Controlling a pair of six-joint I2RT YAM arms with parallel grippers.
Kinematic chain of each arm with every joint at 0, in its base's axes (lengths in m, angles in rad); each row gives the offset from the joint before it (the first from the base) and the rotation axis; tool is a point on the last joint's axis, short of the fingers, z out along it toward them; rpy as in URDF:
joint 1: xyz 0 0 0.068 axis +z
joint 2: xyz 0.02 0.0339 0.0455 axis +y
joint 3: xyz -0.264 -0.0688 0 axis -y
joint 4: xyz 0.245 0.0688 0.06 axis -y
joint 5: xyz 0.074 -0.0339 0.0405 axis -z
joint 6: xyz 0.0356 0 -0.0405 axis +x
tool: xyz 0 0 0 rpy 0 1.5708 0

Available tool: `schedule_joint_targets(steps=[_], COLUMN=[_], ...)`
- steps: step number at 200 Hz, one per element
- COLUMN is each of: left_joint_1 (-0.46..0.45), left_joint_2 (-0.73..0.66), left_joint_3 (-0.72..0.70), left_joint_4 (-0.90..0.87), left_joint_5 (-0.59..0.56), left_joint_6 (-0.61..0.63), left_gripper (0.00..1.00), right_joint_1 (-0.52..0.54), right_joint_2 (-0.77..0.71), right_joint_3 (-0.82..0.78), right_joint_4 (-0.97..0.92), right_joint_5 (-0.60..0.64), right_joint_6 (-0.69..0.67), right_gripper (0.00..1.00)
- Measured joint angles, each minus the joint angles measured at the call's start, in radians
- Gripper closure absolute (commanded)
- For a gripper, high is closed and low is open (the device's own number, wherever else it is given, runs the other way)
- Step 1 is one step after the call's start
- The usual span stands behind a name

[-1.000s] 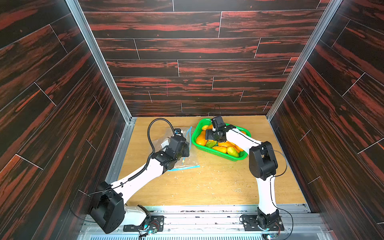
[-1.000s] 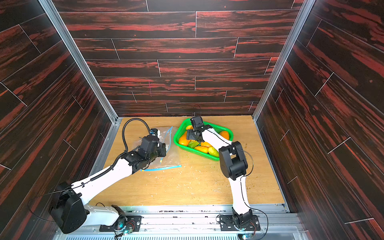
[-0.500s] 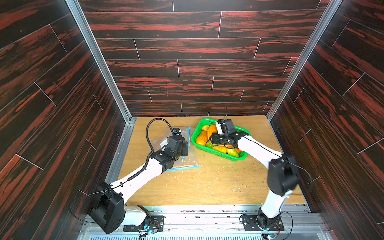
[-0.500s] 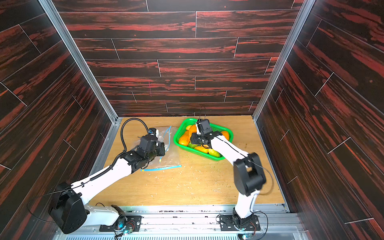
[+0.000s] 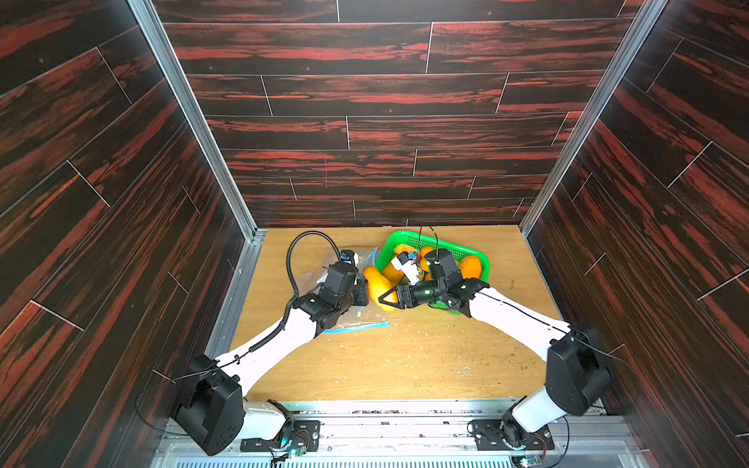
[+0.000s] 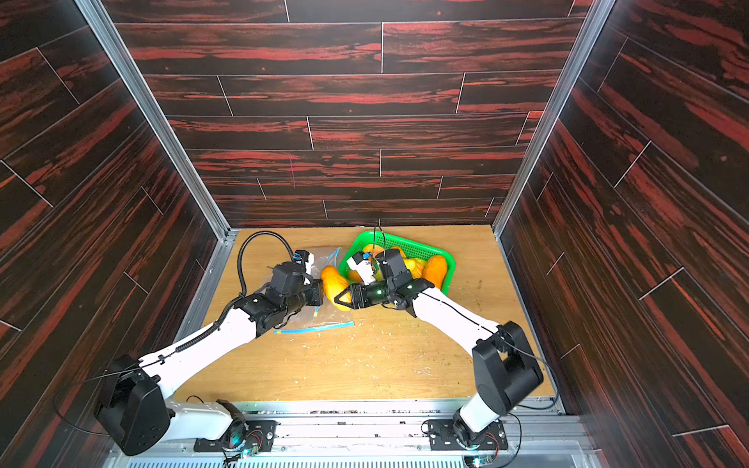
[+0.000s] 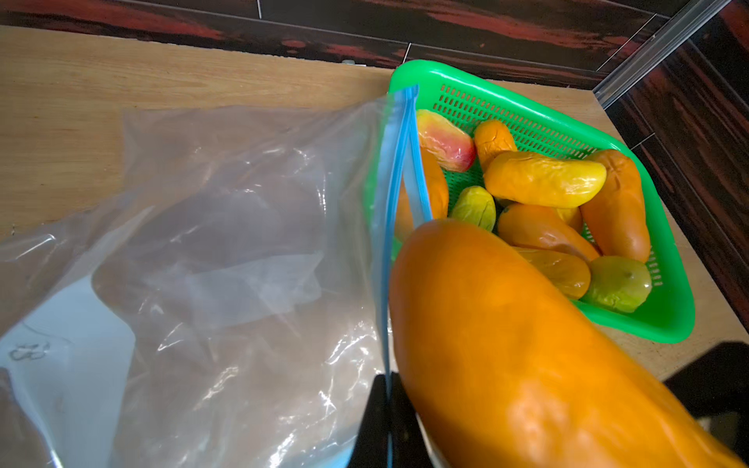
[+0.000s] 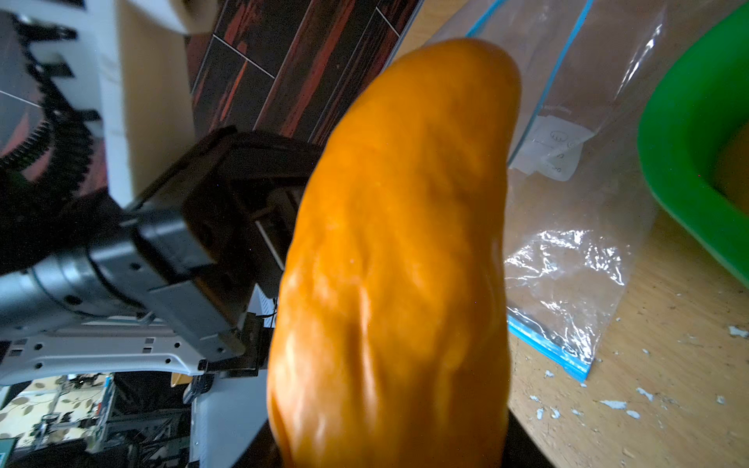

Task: Place the mango in a zip-top bag and seal the zipper
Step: Place the mango in the zipper food storage bag.

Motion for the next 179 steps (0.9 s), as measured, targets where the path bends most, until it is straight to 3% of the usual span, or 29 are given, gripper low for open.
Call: schedule_joint_targets(steps=[60,127,157,179], left_joint_1=[0.005,0.002,0.002,0.003], left_joint_2=[-0.06,-0.062,-0.062,-0.064], left_joint_3=[-0.034,-0.034,-0.034,-0.034], left_joint_4=[0.004,0.015,0.019,0.029], left_joint_5=[0.029,0.047,0.095,0.127], left_joint_6=[0.019,0.037,0.045,0.044], left_gripper=[1.0,1.0,1.0,1.0], right_joint_1=[-0.001,0.0,0.006,0.008], right_joint_2=[0.135,0.159,0.177,0.204], right_joint_3=[0.122,0.189,0.264,0.314], right_joint_4=[-0.102,-0.23,-0.261,-0.277], right_joint_5=[0.032,0.084,0.084,0.101], right_joint_6=[0.032,0.031,0.027,0.029], right_gripper=[0.86,0.85,0.67,0.59])
